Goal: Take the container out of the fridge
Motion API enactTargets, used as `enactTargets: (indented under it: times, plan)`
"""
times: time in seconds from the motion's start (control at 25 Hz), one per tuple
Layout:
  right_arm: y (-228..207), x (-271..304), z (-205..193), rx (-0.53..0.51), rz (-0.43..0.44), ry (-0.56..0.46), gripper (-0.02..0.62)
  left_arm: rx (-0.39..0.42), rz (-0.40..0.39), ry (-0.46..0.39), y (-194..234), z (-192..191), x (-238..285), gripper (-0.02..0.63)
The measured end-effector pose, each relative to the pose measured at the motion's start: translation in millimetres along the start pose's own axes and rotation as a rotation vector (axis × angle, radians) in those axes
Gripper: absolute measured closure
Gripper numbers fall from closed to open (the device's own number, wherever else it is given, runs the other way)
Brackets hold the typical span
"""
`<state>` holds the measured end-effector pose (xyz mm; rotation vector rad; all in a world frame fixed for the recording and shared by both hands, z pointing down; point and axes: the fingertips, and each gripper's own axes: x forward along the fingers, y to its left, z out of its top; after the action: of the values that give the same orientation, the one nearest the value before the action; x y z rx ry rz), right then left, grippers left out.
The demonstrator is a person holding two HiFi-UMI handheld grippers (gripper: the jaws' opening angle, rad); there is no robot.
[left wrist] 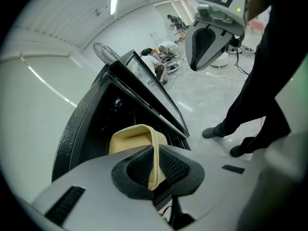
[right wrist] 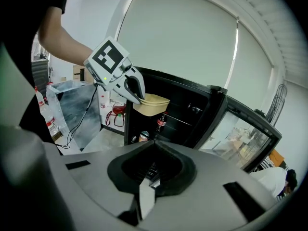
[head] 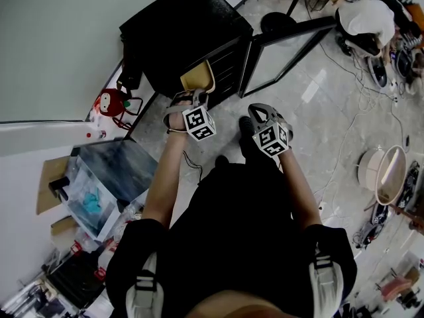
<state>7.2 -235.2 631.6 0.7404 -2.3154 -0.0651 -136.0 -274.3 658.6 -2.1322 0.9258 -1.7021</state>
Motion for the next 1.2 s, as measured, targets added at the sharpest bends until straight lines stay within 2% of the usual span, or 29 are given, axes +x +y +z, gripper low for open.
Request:
enactTargets:
  times: [0.52, 1.2]
  plan:
    - [30.5, -27.5, 3.9, 0.006, -0.059, -0.014, 0.597, 0.05, 0.001, -0.049, -32.3, 7.8, -30.2, 0.561]
    - [96.4, -65.3, 0.7, 0.006, -0.108, -0.026, 0.597, 0.139, -0.006, -0.081, -95.2, -3.6, -75.4, 0.561]
